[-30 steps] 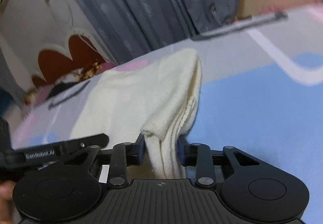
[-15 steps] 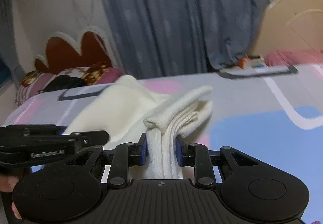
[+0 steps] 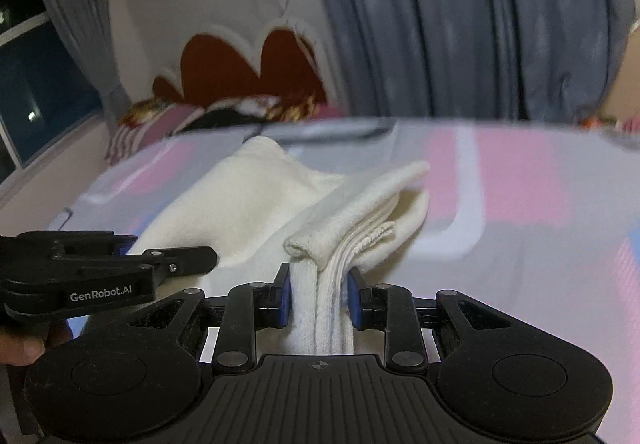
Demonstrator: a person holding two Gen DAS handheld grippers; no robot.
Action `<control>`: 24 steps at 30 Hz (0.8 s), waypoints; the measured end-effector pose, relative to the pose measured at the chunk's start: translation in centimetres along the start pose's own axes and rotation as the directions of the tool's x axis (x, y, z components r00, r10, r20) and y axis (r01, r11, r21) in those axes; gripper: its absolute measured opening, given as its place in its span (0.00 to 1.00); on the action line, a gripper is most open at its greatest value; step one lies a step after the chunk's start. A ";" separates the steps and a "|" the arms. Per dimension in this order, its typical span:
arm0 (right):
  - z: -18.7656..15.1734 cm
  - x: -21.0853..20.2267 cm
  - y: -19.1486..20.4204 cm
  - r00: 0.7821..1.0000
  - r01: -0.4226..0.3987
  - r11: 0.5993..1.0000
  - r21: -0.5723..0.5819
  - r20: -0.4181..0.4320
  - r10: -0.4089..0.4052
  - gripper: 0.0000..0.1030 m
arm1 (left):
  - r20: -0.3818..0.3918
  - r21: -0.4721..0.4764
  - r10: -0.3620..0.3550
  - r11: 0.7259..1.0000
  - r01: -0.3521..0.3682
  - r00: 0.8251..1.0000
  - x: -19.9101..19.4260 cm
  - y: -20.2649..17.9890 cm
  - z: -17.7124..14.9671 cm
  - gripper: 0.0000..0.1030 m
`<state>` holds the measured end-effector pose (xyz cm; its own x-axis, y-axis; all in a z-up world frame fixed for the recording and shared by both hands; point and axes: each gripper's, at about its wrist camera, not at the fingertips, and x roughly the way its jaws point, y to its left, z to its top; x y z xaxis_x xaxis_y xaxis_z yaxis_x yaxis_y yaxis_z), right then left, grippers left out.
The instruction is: Fold small clothes
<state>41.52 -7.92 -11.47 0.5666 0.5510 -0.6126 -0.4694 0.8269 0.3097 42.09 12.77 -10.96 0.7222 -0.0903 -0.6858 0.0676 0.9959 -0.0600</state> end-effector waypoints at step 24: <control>2.0 2.6 0.4 0.994 0.112 0.991 -0.075 0.005 -0.112 0.07 | 0.014 -0.057 -0.103 0.993 0.103 0.995 0.1 1.0 1.7 0.55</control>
<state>44.18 -5.96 -11.47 0.6189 0.4555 -0.6399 -0.4527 0.8726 0.1833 43.39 13.74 -9.87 0.7209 -0.1921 -0.6659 0.1022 0.9798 -0.1720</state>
